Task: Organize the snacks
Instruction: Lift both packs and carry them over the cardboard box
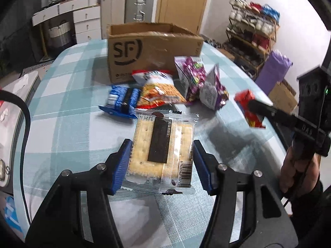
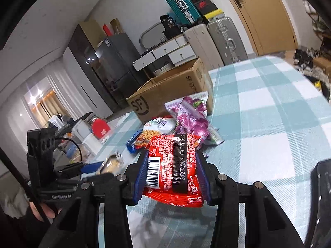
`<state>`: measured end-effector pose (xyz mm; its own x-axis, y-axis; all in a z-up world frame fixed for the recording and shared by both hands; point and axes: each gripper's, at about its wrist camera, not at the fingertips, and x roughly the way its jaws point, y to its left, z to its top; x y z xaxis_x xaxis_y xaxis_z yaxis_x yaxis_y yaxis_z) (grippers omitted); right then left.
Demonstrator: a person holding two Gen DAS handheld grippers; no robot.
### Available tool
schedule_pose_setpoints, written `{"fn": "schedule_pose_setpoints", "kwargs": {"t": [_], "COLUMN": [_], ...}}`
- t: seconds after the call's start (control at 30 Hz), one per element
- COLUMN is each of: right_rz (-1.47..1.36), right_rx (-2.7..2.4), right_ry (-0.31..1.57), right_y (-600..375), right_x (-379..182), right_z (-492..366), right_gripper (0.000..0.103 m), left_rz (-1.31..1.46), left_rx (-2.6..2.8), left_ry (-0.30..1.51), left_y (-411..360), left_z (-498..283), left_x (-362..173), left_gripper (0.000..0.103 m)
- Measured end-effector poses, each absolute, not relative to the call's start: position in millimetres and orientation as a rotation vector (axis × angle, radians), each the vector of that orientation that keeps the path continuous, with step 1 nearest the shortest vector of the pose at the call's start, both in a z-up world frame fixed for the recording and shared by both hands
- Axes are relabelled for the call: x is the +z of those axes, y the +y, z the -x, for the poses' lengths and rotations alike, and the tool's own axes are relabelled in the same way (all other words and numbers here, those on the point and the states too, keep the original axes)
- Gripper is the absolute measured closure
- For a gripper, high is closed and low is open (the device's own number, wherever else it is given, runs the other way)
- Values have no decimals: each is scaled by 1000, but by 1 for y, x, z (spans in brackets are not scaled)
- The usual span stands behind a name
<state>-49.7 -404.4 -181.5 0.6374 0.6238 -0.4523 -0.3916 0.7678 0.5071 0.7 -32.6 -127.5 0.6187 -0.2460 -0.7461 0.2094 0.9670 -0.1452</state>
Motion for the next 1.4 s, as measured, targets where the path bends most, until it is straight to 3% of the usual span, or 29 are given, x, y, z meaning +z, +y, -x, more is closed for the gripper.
{"fn": "schedule_pose_setpoints", "kwargs": {"t": [0.23,0.9,1.4], "right_rz": [-408,-338,-297], "right_rx": [602,734,761], "right_ry": [664,543,466], "right_y": [-404,-361,-334], "right_x": [-168,-14,61], "right_z": [55,37,-30], "right_gripper": [58,58,58], "left_rz": [124,158,71], "left_rx": [-231,-284,-261], "left_ry": [799,621,605], "left_y": [-14,13,24], "left_z": [8,12,-76], "left_x": [-97,13,88], "left_gripper": [47,47,47]}}
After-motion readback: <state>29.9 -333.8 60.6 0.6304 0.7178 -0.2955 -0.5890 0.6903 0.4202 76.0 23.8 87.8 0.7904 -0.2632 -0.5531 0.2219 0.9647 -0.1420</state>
